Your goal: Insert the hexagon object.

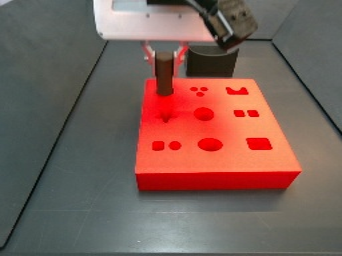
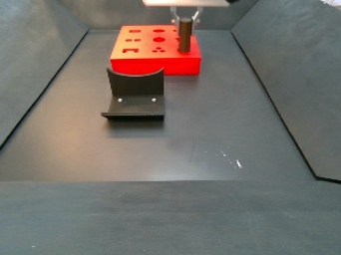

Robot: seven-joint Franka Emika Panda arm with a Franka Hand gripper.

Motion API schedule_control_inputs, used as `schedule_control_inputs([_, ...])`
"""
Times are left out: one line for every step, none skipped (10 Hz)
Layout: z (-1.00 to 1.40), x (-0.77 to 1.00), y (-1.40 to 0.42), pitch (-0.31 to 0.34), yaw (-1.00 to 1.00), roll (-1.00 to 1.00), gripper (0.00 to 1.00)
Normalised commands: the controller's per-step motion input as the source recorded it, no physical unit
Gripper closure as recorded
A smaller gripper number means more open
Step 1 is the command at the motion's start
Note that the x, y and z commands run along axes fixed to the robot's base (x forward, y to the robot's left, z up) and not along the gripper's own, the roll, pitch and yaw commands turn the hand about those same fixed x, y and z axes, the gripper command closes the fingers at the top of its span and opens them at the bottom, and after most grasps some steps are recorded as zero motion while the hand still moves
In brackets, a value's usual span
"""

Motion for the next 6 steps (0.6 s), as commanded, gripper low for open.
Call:
schedule_control_inputs([-1.00,0.05,0.02,0.003,0.00,-0.06,1.00])
schedule_control_inputs([-1.00,0.06,0.05,0.034,0.00,-0.06,1.00])
schedule_control_inputs([-0.99,0.09,0.05,0.081,0.00,-0.03,1.00])
schedule_control_inputs([-0.97,0.23,0.00,0.139,0.00,0.00,1.00])
schedule_control_inputs([-0.11,0.00,0.00,0.004,0.00,0.00,1.00])
schedule_control_inputs([0.00,0.00,0.00,0.000,0.00,0.00,1.00])
